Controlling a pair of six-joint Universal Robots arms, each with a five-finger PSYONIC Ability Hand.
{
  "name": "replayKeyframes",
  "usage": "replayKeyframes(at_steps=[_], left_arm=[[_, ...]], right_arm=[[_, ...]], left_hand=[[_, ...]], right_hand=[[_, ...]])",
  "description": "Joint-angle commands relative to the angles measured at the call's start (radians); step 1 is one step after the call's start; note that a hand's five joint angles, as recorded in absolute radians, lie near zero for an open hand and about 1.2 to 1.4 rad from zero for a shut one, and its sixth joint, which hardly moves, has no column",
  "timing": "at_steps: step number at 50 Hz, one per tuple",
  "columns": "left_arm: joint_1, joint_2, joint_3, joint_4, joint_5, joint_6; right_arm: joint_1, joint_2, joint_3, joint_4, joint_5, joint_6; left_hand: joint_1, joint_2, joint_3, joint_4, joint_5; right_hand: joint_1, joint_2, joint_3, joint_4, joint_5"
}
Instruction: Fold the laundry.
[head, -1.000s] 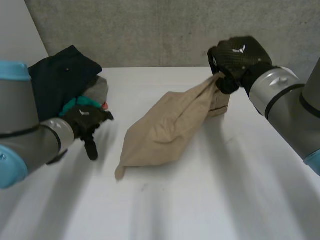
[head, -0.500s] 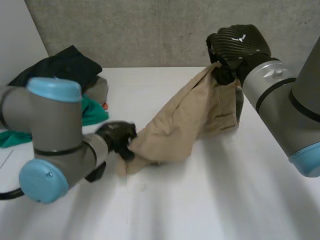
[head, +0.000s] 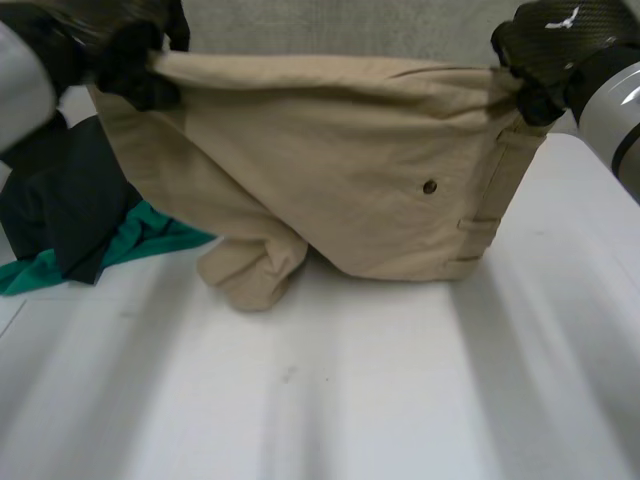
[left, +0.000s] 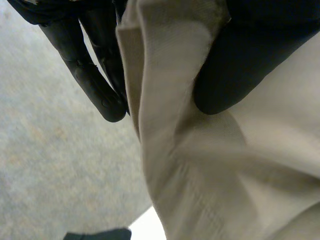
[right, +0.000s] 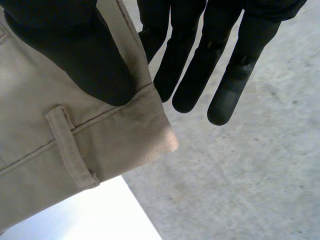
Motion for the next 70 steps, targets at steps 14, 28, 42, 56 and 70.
replayKeyframes(at_steps=[14, 28, 42, 56, 70], left_arm=[[0.001, -0.449, 0.645, 0.645, -0.102, 0.056], [0.050, -0.330, 0.135, 0.664, -0.030, -0.065], [0.004, -0.495, -0.243, 0.621, -0.003, 0.059], [-0.045, -0.227, -0.489, 0.270, -0.072, 0.223], [-0.177, -0.043, -0.656, -0.194, -0.056, 0.436]], right_arm=[[0.016, 0.471, -0.520, -0.704, 0.046, 0.042], [0.022, 0.367, -0.167, -0.776, 0.051, 0.133], [0.030, 0.494, 0.182, -0.594, 0.055, 0.070], [0.002, 0.274, 0.369, -0.122, 0.046, -0.067], [-0.077, 0.023, 0.566, 0.354, -0.106, -0.372]], left_hand=[[0.235, 0.201, 0.212, 0.202, 0.234], [0.235, 0.201, 0.212, 0.202, 0.234], [0.235, 0.201, 0.212, 0.202, 0.234], [0.235, 0.201, 0.212, 0.202, 0.234], [0.235, 0.201, 0.212, 0.202, 0.234]], right_hand=[[0.302, 0.222, 0.209, 0.201, 0.205], [0.302, 0.222, 0.209, 0.201, 0.205], [0.302, 0.222, 0.209, 0.201, 0.205], [0.302, 0.222, 0.209, 0.201, 0.205], [0.302, 0.222, 0.209, 0.201, 0.205]])
